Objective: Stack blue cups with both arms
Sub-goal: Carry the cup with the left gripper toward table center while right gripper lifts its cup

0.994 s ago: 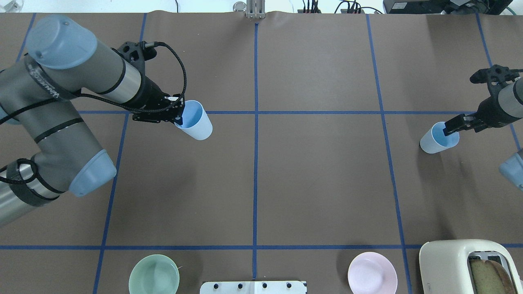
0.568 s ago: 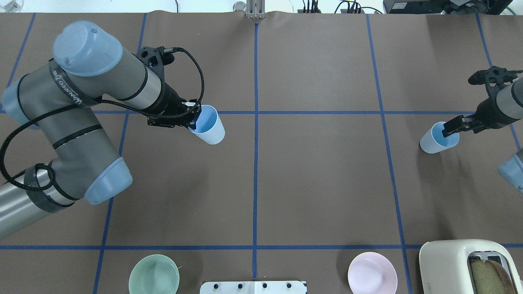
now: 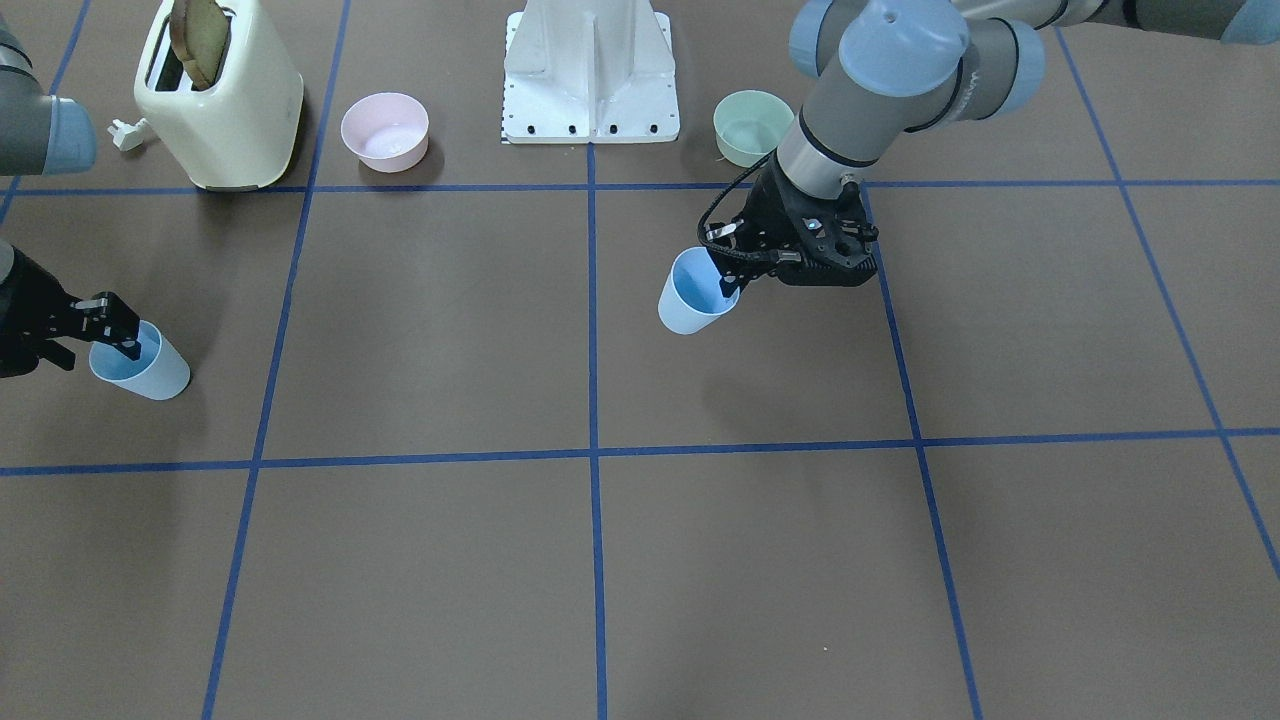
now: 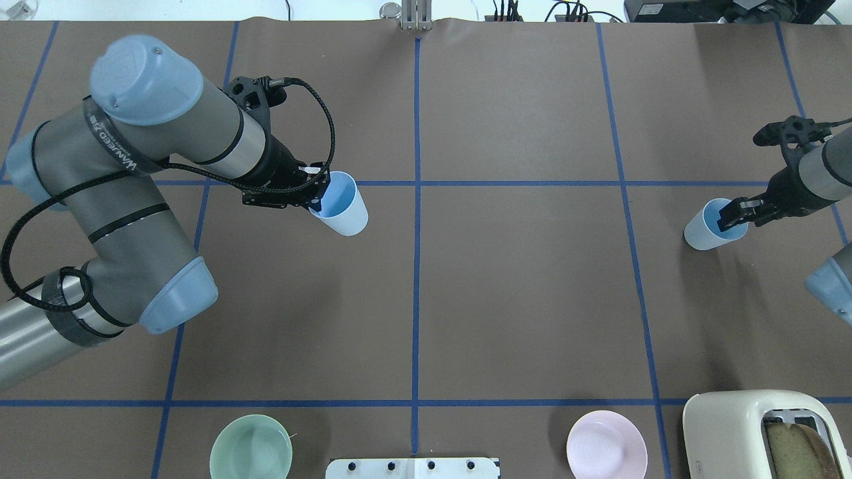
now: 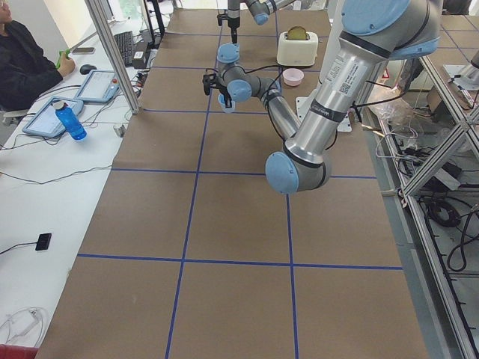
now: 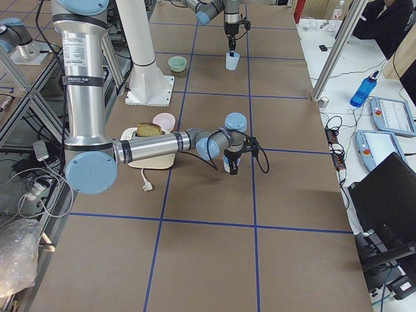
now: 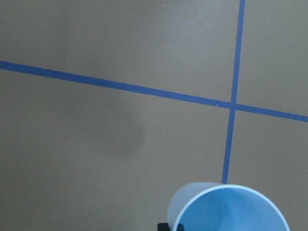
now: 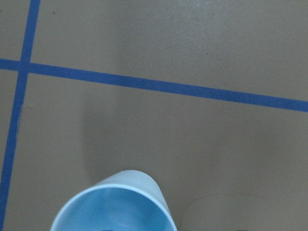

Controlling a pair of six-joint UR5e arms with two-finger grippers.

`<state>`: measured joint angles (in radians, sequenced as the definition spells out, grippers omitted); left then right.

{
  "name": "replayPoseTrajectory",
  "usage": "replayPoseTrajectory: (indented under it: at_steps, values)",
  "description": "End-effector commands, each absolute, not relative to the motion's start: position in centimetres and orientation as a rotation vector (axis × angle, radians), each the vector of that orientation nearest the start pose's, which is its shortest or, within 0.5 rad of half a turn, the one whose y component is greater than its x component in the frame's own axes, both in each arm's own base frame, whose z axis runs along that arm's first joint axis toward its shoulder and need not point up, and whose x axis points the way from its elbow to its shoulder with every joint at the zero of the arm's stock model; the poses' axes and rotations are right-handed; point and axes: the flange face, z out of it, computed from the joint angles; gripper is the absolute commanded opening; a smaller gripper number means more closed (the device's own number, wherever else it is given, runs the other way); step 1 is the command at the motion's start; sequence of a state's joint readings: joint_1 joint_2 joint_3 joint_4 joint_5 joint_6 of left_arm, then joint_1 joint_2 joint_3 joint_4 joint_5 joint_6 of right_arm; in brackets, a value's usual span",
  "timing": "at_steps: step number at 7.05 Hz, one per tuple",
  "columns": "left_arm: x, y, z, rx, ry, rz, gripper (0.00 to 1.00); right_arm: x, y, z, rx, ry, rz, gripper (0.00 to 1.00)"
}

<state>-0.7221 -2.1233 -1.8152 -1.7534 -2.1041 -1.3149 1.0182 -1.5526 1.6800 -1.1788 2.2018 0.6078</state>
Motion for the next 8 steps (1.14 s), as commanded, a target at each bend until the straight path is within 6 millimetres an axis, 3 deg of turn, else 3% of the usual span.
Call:
replayPoseTrajectory:
  at_steps: [1, 3, 5, 6, 7, 8]
  values:
    - [41.5, -47.3, 20.8, 0.017, 1.073, -0.158, 0.00, -21.3, -48.5, 55.8, 0.068, -0.791, -0.081, 0.00]
    - [44.0, -45.8, 19.5, 0.004, 1.070, -0.178, 0.00, -21.6, -49.0, 54.9, 0.081, -0.799, -0.083, 0.00]
    - [47.5, -43.3, 18.9, 0.007, 1.044, -0.179, 0.00, -22.8, -51.1, 51.1, 0.126, -0.830, -0.093, 0.00]
    - [49.4, -42.8, 18.4, 0.011, 1.035, -0.180, 0.00, -22.6, -51.7, 50.3, 0.127, -0.840, -0.070, 0.00]
    - [50.6, -42.4, 18.3, 0.015, 1.026, -0.195, 0.00, -22.1, -53.3, 48.5, 0.120, -0.840, -0.047, 0.00]
    - [51.8, -41.8, 18.3, 0.017, 1.017, -0.193, 0.00, -22.4, -54.9, 44.9, 0.104, -0.836, -0.034, 0.00]
